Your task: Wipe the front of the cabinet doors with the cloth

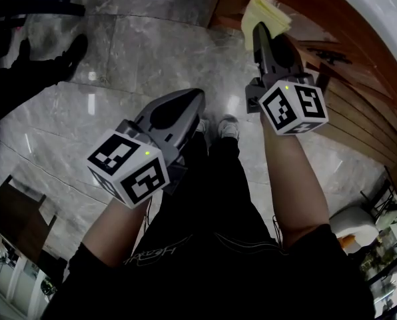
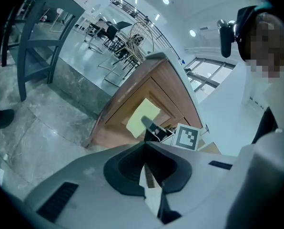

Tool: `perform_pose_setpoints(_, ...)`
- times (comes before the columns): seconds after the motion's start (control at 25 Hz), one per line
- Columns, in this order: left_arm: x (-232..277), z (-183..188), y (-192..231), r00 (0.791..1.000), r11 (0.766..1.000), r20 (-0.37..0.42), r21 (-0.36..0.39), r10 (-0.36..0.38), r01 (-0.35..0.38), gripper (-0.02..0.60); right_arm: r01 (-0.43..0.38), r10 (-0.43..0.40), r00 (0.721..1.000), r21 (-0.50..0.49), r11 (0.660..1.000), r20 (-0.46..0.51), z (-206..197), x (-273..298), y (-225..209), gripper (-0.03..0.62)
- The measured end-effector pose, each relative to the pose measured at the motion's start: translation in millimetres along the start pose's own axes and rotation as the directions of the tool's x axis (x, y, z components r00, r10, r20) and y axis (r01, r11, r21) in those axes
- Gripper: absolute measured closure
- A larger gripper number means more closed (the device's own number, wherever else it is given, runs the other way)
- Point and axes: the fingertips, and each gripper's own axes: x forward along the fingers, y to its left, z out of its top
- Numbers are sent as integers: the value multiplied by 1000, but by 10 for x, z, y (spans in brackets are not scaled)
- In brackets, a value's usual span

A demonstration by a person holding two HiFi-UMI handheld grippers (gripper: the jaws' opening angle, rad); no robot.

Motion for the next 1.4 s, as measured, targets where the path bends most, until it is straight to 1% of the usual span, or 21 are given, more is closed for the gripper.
perform_pose_setpoints(0.32, 241, -102, -199, 998, 999, -58, 29, -33, 35, 575, 67, -68, 997, 25, 997, 21, 31, -253, -347, 553)
perform_pose_setpoints(0.68, 514, -238, -479, 989, 994, -124, 70, -76, 85, 575, 145, -148, 987, 66, 987, 58, 56, -614, -757, 553)
perform_pose_setpoints(1.08, 688, -394, -687, 981, 988, -169, 99, -97, 114, 575, 220, -228, 971, 103, 970, 73, 12, -976, -1123, 553)
perform_pose_setpoints(1.4, 772, -530, -795, 974, 986, -199, 103, -107, 129, 575, 254, -266, 961, 131, 958, 77, -52, -1201, -1304, 553)
